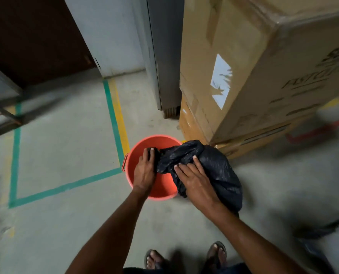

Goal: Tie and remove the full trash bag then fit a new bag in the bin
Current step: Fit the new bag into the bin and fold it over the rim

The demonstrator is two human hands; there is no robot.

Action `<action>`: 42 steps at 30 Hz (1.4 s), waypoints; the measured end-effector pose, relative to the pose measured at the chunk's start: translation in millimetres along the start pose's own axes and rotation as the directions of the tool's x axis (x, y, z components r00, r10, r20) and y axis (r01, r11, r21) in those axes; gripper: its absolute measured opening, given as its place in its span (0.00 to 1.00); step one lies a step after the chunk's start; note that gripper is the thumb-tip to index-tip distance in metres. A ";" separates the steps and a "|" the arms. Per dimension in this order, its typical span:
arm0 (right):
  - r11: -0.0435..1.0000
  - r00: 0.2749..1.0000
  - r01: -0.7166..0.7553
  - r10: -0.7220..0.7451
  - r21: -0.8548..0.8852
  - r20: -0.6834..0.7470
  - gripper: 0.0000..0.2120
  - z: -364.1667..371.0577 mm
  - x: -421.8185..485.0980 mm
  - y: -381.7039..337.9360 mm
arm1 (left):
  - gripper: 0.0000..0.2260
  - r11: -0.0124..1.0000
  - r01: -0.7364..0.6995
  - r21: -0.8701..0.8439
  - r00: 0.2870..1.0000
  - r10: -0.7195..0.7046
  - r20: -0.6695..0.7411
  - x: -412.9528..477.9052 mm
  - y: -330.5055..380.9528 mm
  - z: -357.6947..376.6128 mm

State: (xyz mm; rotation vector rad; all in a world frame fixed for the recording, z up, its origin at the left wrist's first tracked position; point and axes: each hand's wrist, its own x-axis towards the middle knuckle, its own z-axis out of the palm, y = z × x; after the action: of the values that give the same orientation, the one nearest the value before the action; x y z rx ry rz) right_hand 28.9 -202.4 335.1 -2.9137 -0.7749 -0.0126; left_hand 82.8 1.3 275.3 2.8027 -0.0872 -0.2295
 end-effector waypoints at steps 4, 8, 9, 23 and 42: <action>0.986 0.985 0.153 -0.146 -0.069 0.087 0.33 81.7 21.6 7.9 | 0.27 0.968 -0.115 0.221 0.991 0.126 -0.034 11.6 -34.9 71.9; 0.960 0.931 0.268 -0.238 -0.075 0.277 0.32 168.1 47.9 19.2 | 0.28 0.814 -0.196 0.547 0.981 0.161 0.112 29.9 -76.3 143.8; 0.953 0.920 0.293 -0.257 -0.082 0.297 0.32 188.1 53.8 24.2 | 0.29 0.774 -0.212 0.597 0.977 0.153 0.149 34.4 -83.6 158.8; 0.967 0.966 0.244 -0.235 -0.079 0.111 0.19 300.1 78.5 24.1 | 0.33 0.903 -0.140 0.406 0.942 0.248 -0.225 40.5 -66.6 190.0; 0.962 0.914 0.270 -0.269 0.037 0.303 0.18 291.1 63.4 -10.9 | 0.18 0.911 -0.390 -0.136 0.907 0.405 0.116 66.2 -19.7 159.7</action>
State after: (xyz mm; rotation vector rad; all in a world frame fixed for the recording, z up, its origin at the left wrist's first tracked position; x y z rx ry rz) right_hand 71.5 -125.6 50.3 -2.8221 -1.2217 0.4200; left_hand 121.8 -36.4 110.0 2.5818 -0.6537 -0.3208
